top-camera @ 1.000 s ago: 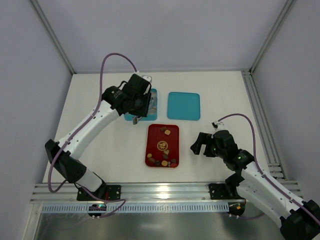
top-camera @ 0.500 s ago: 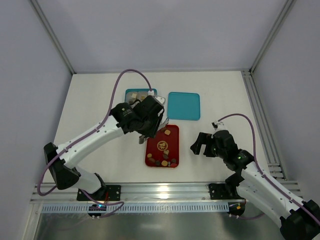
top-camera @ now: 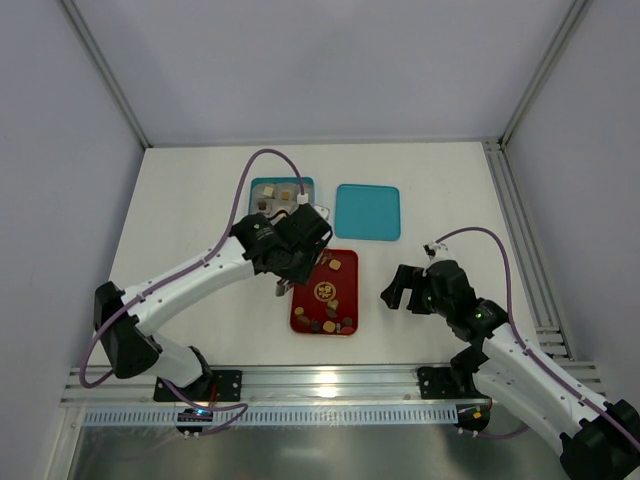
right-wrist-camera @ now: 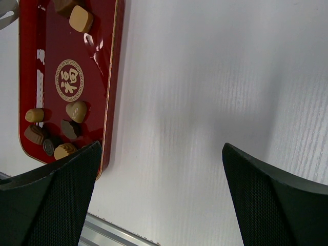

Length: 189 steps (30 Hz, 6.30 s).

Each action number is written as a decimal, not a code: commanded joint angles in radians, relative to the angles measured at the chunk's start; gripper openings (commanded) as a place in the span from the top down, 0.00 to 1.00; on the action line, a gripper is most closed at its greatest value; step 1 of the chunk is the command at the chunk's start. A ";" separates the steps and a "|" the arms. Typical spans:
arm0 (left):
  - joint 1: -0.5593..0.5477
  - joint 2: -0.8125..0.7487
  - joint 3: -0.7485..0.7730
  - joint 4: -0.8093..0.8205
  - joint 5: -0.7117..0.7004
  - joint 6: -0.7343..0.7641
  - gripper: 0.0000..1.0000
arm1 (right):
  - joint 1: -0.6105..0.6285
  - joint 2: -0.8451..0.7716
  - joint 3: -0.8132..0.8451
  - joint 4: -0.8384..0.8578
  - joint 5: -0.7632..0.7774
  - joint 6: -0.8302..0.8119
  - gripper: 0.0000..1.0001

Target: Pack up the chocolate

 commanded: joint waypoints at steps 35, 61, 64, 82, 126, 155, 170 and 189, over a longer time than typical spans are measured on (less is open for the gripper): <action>0.009 0.159 0.050 0.122 -0.080 0.199 0.57 | 0.004 -0.028 0.016 0.015 -0.001 -0.001 0.00; 0.035 0.185 0.033 0.146 -0.021 0.236 0.58 | 0.004 -0.028 0.018 0.012 -0.002 -0.001 0.00; 0.035 0.183 0.029 0.148 -0.011 0.239 0.58 | 0.004 -0.028 0.016 0.012 -0.002 -0.001 0.00; 0.036 0.174 0.009 0.165 0.040 0.245 0.59 | 0.004 -0.033 0.014 0.010 -0.002 0.001 0.00; 0.036 0.157 0.043 0.113 0.049 0.164 0.57 | 0.004 -0.038 0.010 0.012 -0.004 0.005 0.00; 0.030 0.232 0.104 0.108 0.046 0.049 0.58 | 0.004 -0.045 0.005 0.018 -0.005 0.004 0.00; 0.015 0.266 0.138 0.088 0.014 0.010 0.58 | 0.004 -0.053 0.004 0.020 -0.007 0.004 0.00; -0.016 0.292 0.141 0.076 -0.023 -0.025 0.62 | 0.004 -0.059 -0.004 0.023 -0.011 0.007 0.00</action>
